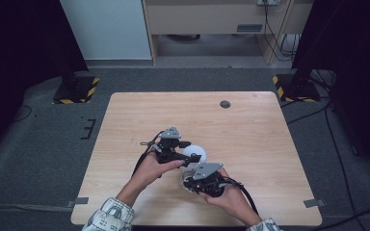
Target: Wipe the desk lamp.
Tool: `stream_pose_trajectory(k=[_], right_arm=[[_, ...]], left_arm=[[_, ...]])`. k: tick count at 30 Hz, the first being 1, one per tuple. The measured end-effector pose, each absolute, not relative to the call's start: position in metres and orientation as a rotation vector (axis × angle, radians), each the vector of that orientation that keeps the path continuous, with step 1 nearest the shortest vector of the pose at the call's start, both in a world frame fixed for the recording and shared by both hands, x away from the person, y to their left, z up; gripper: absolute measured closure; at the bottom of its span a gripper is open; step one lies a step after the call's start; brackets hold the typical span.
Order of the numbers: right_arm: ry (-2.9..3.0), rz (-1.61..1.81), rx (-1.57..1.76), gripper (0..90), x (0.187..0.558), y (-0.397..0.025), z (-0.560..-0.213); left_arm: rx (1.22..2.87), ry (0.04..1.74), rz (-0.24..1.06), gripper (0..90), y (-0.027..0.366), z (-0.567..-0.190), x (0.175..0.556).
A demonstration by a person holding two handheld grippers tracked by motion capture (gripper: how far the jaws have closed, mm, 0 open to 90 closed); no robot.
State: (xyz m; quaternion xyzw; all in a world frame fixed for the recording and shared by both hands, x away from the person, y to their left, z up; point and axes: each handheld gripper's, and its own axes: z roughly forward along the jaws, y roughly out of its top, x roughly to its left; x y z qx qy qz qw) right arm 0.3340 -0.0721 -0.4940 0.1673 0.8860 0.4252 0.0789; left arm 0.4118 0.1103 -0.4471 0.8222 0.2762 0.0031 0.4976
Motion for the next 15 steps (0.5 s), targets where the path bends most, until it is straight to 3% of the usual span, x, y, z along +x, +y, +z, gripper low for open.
stream_pose_trajectory(k=[15], right_arm=[[2.609, 1.385, 0.546, 82.7, 0.333, -0.098, -0.469]], left_arm=[[1.988, 0.670, 0.005, 23.1, 0.111, -0.447, 0.412]])
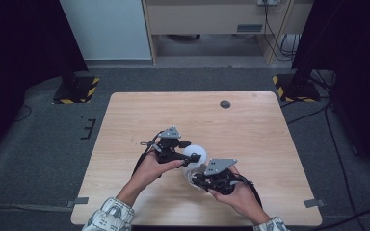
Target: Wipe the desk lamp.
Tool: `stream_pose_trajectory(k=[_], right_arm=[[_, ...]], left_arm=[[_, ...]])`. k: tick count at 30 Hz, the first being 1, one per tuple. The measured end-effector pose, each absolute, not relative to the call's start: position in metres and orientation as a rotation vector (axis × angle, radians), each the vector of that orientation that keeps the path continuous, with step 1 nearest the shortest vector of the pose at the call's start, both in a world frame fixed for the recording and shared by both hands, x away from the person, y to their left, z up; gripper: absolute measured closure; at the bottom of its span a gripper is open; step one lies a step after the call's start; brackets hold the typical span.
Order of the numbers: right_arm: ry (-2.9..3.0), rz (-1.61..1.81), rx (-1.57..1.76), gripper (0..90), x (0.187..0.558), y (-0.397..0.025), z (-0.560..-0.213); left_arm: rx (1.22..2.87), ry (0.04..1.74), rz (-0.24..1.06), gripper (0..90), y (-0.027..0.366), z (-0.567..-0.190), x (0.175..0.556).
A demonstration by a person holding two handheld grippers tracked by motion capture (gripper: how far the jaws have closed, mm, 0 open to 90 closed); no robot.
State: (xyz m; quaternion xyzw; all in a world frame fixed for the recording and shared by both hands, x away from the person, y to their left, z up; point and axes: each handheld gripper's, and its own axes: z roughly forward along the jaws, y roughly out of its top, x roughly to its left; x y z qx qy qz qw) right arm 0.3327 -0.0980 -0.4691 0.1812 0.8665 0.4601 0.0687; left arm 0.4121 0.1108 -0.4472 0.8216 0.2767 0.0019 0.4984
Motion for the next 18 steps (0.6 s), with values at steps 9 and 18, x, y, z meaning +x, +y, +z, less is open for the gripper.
stream_pose_trajectory(k=[9, 18], right_arm=[[2.651, 1.323, 0.528, 82.7, 0.337, -0.081, -0.486], [2.580, 1.432, 0.532, 83.1, 0.335, -0.083, -0.473]], left_arm=[[1.991, 0.670, 0.002, 23.0, 0.111, -0.447, 0.412], [1.991, 0.672, 0.005, 23.0, 0.111, -0.447, 0.412]])
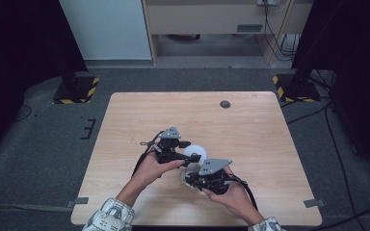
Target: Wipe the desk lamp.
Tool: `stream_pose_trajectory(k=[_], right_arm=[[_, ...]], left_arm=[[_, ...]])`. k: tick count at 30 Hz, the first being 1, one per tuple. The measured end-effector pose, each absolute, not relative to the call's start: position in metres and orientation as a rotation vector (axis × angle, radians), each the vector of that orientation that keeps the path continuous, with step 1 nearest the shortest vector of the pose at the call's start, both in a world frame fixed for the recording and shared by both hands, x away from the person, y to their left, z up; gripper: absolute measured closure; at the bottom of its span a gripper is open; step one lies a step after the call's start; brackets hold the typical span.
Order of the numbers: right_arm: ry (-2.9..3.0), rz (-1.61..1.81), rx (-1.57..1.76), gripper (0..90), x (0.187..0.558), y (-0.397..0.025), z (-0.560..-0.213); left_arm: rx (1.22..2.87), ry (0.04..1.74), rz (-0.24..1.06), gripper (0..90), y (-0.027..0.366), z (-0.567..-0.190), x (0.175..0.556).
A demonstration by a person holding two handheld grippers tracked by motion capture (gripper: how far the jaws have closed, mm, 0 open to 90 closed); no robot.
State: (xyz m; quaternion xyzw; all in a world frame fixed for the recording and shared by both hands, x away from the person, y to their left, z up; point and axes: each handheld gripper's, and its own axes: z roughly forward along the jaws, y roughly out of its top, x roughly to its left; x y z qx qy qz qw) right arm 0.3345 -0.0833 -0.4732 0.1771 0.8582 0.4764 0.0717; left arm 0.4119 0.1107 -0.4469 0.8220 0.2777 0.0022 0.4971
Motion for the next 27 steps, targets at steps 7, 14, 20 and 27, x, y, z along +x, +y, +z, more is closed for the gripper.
stream_pose_trajectory(k=[7, 14, 20, 27], right_arm=[[2.655, 1.312, 0.558, 83.3, 0.339, -0.076, -0.490], [2.610, 1.375, 0.566, 83.3, 0.339, -0.074, -0.483], [2.650, 1.306, 0.556, 83.2, 0.338, -0.079, -0.491], [2.574, 1.444, 0.576, 83.2, 0.336, -0.086, -0.471]], left_arm=[[1.987, 0.674, 0.003, 23.1, 0.111, -0.447, 0.412], [1.990, 0.672, 0.003, 23.1, 0.111, -0.447, 0.412], [1.987, 0.672, 0.004, 23.1, 0.111, -0.447, 0.412], [1.981, 0.675, -0.007, 23.0, 0.112, -0.448, 0.412]])
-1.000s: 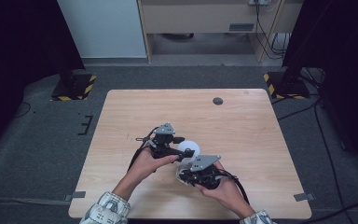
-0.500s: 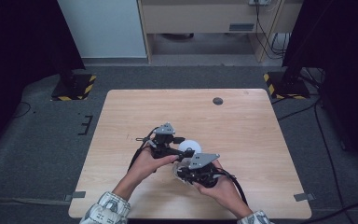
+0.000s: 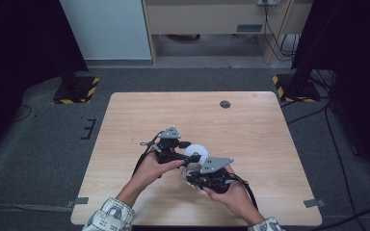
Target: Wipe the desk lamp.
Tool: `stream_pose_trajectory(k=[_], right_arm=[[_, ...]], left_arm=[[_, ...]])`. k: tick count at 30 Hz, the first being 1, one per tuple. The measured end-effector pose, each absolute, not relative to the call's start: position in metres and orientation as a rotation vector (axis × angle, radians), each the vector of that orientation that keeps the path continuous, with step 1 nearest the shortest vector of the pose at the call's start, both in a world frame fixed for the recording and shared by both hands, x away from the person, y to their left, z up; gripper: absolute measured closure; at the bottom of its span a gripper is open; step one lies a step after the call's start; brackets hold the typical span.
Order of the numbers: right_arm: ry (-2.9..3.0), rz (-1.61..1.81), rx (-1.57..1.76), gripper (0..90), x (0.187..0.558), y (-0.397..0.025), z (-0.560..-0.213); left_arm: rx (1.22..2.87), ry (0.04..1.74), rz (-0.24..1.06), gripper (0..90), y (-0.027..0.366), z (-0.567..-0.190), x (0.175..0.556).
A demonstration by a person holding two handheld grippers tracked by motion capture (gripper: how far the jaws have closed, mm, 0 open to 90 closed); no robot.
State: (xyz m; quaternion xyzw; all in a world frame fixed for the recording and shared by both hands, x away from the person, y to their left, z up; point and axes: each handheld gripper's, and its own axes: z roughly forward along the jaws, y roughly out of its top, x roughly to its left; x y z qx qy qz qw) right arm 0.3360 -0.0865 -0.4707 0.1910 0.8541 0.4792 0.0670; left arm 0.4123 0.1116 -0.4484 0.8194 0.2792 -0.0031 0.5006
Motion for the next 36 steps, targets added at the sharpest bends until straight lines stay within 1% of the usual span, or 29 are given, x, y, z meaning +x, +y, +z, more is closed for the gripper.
stream_pose_trajectory(k=[6, 11, 15, 19, 27, 36], right_arm=[[2.638, 1.349, 0.571, 83.4, 0.340, -0.080, -0.492], [2.562, 1.403, 0.540, 83.3, 0.338, -0.073, -0.481], [2.606, 1.344, 0.528, 83.2, 0.340, -0.074, -0.487], [2.633, 1.281, 0.522, 83.1, 0.338, -0.083, -0.489], [2.628, 1.277, 0.557, 82.7, 0.338, -0.113, -0.479], [2.565, 1.353, 0.609, 83.1, 0.341, -0.141, -0.465]], left_arm=[[1.981, 0.676, -0.006, 23.1, 0.112, -0.448, 0.412], [1.974, 0.676, -0.010, 23.2, 0.111, -0.449, 0.413], [1.980, 0.674, -0.006, 23.2, 0.112, -0.448, 0.413], [1.978, 0.674, -0.008, 23.2, 0.112, -0.449, 0.413], [1.984, 0.672, 0.000, 23.4, 0.113, -0.448, 0.412], [1.986, 0.672, 0.002, 23.6, 0.114, -0.447, 0.412]])
